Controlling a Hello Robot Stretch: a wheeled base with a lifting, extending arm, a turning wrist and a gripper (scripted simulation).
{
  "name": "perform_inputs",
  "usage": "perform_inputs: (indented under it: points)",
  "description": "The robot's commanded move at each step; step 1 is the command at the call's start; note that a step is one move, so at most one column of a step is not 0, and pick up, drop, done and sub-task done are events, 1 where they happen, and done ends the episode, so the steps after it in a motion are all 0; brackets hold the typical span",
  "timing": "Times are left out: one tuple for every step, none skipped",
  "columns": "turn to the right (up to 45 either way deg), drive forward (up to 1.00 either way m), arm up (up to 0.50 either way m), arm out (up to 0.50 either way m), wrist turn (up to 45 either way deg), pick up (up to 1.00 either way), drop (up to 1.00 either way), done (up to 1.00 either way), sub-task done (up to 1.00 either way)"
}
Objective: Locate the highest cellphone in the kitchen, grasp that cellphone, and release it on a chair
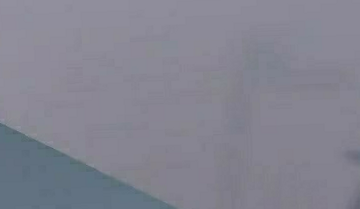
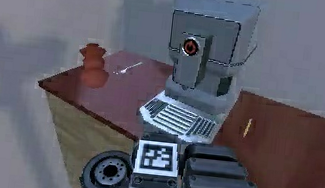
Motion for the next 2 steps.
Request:
perform_inputs:
  points:
    - [-45.0,0.00,0.00,0.00,0.0,0.00,0.00,0.00,0.00]
    - [-15.0,0.00,0.00,0.00,0.0,0.00,0.00,0.00,0.00]
